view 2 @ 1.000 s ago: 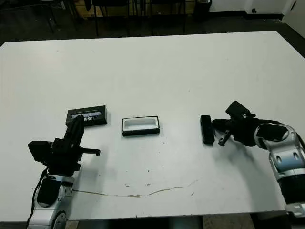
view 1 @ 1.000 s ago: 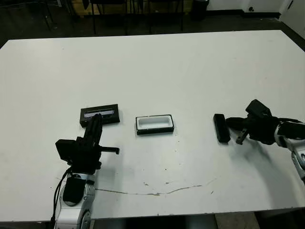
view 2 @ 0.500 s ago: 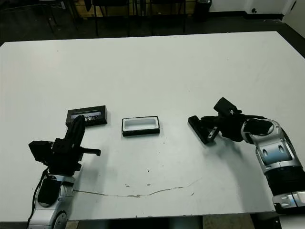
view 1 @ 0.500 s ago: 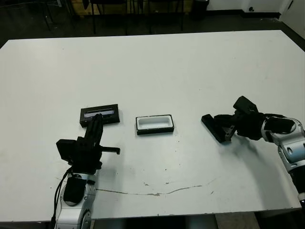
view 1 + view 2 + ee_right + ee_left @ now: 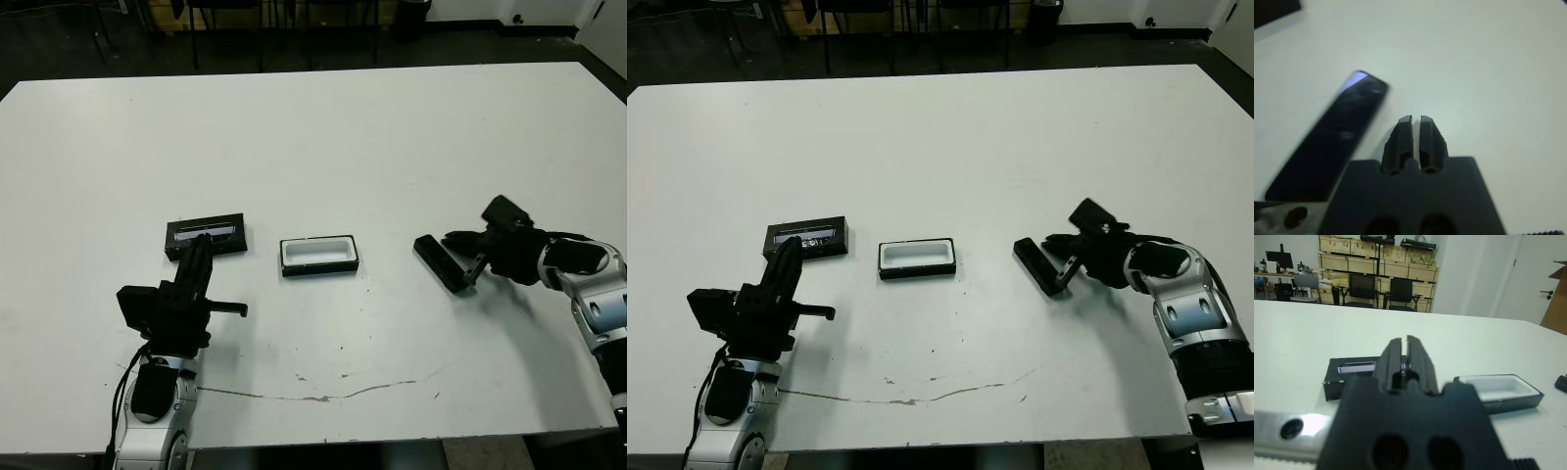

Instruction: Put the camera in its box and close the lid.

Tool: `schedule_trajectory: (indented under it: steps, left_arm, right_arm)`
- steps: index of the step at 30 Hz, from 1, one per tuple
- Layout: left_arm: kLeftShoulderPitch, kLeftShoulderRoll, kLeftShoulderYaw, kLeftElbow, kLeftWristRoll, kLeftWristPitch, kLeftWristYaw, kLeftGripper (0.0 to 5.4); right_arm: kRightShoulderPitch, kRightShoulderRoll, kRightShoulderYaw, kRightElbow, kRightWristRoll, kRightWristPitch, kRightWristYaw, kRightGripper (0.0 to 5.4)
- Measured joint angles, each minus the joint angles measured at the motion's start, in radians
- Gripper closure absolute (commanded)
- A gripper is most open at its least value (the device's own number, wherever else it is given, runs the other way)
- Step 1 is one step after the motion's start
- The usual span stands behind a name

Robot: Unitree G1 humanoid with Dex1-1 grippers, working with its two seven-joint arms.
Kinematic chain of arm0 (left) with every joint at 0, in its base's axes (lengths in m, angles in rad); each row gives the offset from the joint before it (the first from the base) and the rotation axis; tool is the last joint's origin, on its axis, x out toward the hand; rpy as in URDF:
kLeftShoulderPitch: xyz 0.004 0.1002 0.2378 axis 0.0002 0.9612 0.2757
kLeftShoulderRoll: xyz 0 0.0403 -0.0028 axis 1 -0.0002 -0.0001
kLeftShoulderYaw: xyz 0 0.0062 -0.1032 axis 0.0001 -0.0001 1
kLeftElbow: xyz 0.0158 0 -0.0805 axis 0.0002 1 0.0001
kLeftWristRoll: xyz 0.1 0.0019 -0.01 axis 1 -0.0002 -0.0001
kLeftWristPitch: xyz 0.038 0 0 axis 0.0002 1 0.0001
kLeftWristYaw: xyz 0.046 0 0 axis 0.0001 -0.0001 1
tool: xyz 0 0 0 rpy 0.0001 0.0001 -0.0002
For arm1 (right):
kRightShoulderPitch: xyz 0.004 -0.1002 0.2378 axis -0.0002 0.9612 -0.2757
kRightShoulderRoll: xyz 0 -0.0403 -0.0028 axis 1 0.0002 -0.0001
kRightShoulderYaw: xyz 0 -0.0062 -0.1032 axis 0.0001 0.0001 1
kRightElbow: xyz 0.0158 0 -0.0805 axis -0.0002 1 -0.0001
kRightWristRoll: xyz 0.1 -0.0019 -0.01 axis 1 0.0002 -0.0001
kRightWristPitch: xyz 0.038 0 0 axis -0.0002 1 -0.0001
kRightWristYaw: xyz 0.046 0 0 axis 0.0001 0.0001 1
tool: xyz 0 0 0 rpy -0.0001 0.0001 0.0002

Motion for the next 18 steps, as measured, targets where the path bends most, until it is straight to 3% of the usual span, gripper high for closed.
schedule_trajectory:
  steps: [8, 13, 18]
  left_arm:
    - [0.002, 0.0, 0.002, 0.001, -0.004, -0.001, -0.004, 5.38]
    - [0.001, 0.0, 0.002, 0.001, -0.003, -0.001, -0.004, 5.38]
    - [0.0, 0.0, 0.001, 0.001, -0.001, -0.001, -0.003, 5.38]
  right_arm:
    - [0.081, 0.0, -0.161, -0.273, 0.119, 0.142, -0.075, 5.4]
    - [0.157, 0.007, -0.25, -0.467, 0.259, 0.229, -0.083, 5.4]
    - [0.252, 0.018, -0.27, -0.64, 0.311, 0.292, -0.129, 5.4]
